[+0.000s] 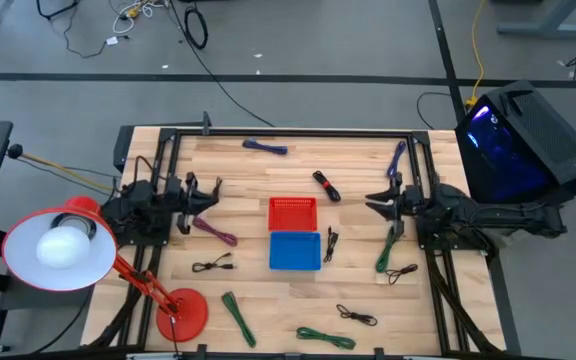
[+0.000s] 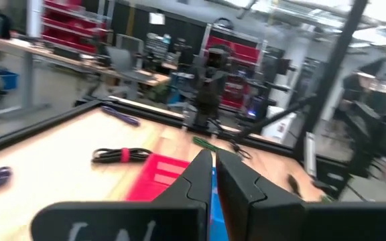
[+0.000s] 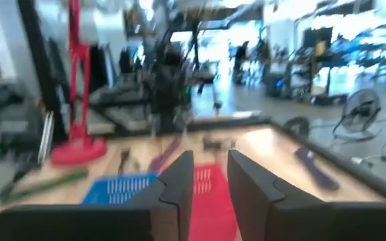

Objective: Pick & Place USB Port
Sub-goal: Put the black charger cable into the blue bin

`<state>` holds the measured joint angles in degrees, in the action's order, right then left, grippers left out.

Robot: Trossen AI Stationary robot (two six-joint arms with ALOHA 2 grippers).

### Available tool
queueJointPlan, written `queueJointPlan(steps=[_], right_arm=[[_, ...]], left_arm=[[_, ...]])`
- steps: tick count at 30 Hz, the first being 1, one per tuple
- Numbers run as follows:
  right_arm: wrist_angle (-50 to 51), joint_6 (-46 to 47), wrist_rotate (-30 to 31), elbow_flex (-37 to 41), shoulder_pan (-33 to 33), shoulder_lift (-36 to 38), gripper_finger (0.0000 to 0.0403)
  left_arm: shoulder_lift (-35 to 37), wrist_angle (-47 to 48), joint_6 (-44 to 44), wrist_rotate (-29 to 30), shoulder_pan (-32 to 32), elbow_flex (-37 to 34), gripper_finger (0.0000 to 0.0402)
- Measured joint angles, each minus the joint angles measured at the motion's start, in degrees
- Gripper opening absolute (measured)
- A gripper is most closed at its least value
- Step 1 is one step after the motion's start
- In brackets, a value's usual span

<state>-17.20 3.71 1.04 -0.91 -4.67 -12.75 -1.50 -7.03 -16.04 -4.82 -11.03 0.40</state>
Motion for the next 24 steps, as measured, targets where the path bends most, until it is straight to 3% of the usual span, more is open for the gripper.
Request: queueJointPlan(steps=[7, 10, 14, 20, 24], right_arm=[[-12.7, 4.7, 1.6, 0.0, 0.0, 0.0, 0.0095], [-17.1, 1.2, 3.5, 0.0, 0.0, 0.0, 0.0095], [-17.4, 1.3, 9.0, 0.0, -0.1, -0.1, 0.0095], [-12.3, 3.0, 12.1, 0.0, -0.2, -2.0, 0.0095], [-11.8, 6.9, 11.8, 0.0, -0.2, -4.8, 0.0095]], left_arm=[[0.0, 0.0, -2.9, 7.6, 0.0, 0.0, 0.0023], [-0.1, 0.6, -3.5, 9.2, -0.1, 0.2, 0.0023], [-3.6, 15.6, -3.9, 12.1, -0.7, 5.3, 0.0023], [-18.8, 28.9, 0.5, 13.6, -1.9, 17.9, 0.0023], [-32.4, 38.1, 3.6, 21.9, -3.1, 26.5, 0.0029]])
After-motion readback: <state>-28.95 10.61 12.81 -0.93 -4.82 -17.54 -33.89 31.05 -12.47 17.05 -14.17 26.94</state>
